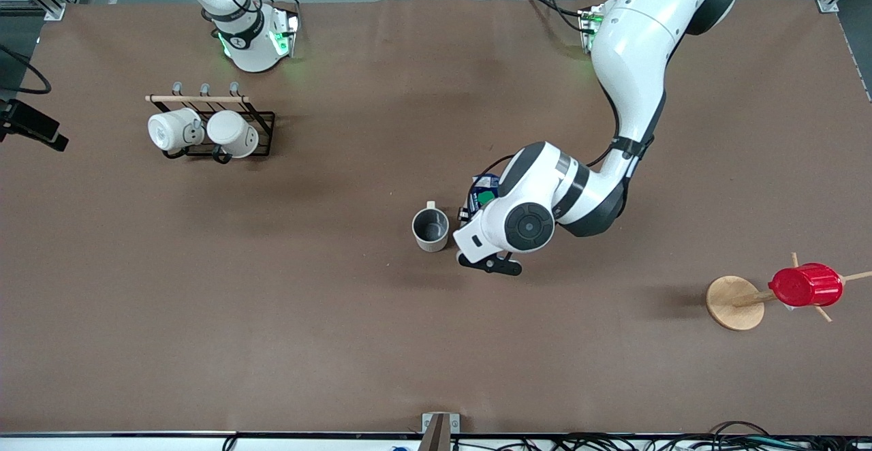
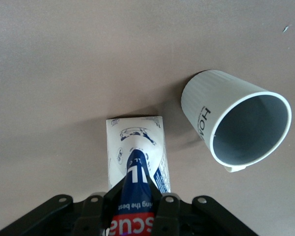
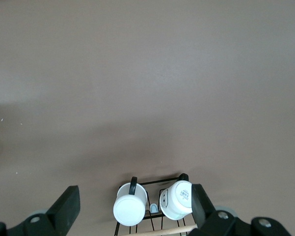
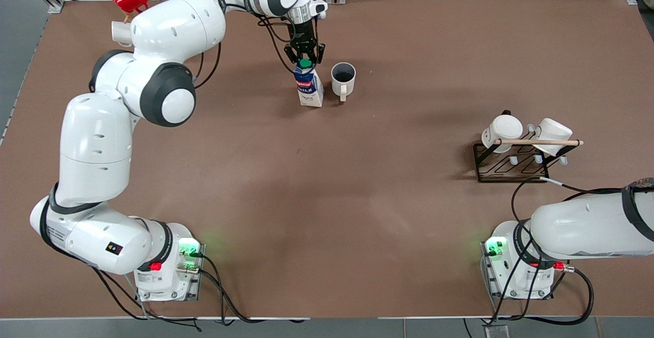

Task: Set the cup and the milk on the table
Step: 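Carry the milk carton with the left gripper beside the grey mug, then open the left gripper to release the carton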

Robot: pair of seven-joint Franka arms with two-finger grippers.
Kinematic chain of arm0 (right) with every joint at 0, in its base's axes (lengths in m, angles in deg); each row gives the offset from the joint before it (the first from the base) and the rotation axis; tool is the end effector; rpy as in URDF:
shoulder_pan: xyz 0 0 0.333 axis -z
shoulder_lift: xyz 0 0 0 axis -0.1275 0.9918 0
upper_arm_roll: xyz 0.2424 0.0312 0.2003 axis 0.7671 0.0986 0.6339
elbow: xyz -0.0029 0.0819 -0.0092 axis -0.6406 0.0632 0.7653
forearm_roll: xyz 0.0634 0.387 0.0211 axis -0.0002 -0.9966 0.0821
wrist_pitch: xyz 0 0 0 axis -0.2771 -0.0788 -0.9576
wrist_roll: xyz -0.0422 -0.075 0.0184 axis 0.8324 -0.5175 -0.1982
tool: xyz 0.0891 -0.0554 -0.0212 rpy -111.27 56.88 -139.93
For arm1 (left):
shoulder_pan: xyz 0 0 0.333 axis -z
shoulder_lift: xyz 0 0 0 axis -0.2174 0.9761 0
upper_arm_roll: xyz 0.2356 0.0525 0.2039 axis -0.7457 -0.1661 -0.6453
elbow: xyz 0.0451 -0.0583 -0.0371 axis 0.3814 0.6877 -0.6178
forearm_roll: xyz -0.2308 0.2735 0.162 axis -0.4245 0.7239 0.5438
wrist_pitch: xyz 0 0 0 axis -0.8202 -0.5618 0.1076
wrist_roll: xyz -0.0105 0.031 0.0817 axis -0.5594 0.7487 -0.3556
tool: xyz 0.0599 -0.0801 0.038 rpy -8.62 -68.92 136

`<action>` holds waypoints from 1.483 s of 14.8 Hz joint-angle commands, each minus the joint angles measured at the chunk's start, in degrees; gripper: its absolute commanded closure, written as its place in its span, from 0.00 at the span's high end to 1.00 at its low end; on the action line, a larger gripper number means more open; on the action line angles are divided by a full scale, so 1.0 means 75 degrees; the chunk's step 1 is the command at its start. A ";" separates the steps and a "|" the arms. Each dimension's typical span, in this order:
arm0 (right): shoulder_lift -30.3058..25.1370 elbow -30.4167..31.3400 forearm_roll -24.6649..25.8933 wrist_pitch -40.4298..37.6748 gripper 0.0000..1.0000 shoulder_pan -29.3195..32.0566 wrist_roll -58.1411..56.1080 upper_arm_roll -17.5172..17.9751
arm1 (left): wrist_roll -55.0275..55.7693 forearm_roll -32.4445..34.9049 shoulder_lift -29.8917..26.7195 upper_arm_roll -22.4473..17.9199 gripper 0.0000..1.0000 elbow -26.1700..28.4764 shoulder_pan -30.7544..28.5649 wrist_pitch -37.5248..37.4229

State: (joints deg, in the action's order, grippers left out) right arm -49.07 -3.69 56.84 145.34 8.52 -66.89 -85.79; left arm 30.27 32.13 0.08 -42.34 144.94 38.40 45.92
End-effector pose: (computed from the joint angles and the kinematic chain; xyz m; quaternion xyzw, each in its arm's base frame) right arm 0.5526 -0.0522 0.6537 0.9965 -0.0826 0.0004 0.0089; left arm 0.6071 -0.4249 0.2806 0.9779 -0.1009 -0.1670 0.0751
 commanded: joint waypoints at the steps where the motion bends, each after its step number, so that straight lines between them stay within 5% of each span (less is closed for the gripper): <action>1: -0.0177 0.0213 -0.0146 0.0088 1.00 0.0075 -0.0058 0.0053 | -0.0041 -0.0094 0.0202 -0.0027 0.25 -0.0402 0.0058 -0.0131; 2: -0.0177 0.0213 -0.0146 0.0088 1.00 0.0075 -0.0058 0.0053 | -0.0088 -0.0094 0.0202 -0.0027 0.40 -0.0390 0.0046 -0.0038; 4: -0.0177 0.0213 -0.0146 0.0088 1.00 0.0075 -0.0058 0.0053 | -0.0111 -0.0082 0.0156 -0.0050 0.90 -0.0344 0.0046 0.0301; 5: -0.0177 0.0213 -0.0146 0.0088 1.00 0.0075 -0.0058 0.0053 | -0.0100 -0.0082 0.0132 -0.0062 1.00 -0.0343 0.0046 0.0349; 9: -0.0177 0.0213 -0.0146 0.0088 1.00 0.0087 -0.0058 0.0053 | 0.0122 0.0023 -0.0265 -0.0097 1.00 -0.0250 0.0011 0.0349; 13: -0.0177 0.0213 -0.0146 0.0088 1.00 0.0087 -0.0058 0.0053 | 0.0322 0.0420 -0.1434 -0.0144 1.00 0.0427 -0.0339 0.0338; 16: -0.0177 0.0213 -0.0146 0.0088 1.00 0.0086 -0.0058 0.0053 | 0.0252 0.0597 -0.2898 -0.0132 1.00 0.1901 -0.0936 0.0675; 20: -0.0177 0.0213 -0.0158 0.0088 1.00 0.0087 -0.0058 0.0053 | 0.0158 0.0597 -0.5545 -0.0121 1.00 0.5332 -0.1348 0.2489; 22: -0.0177 0.0213 -0.0158 0.0088 1.00 0.0087 -0.0058 0.0053 | 0.0158 0.0597 -0.6485 -0.0121 1.00 0.6286 -0.1453 0.2787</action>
State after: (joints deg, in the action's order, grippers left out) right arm -49.07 -3.60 56.80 145.36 8.52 -66.89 -85.79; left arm 31.42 35.97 -37.00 -43.26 177.90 28.14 62.15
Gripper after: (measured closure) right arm 0.000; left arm 0.000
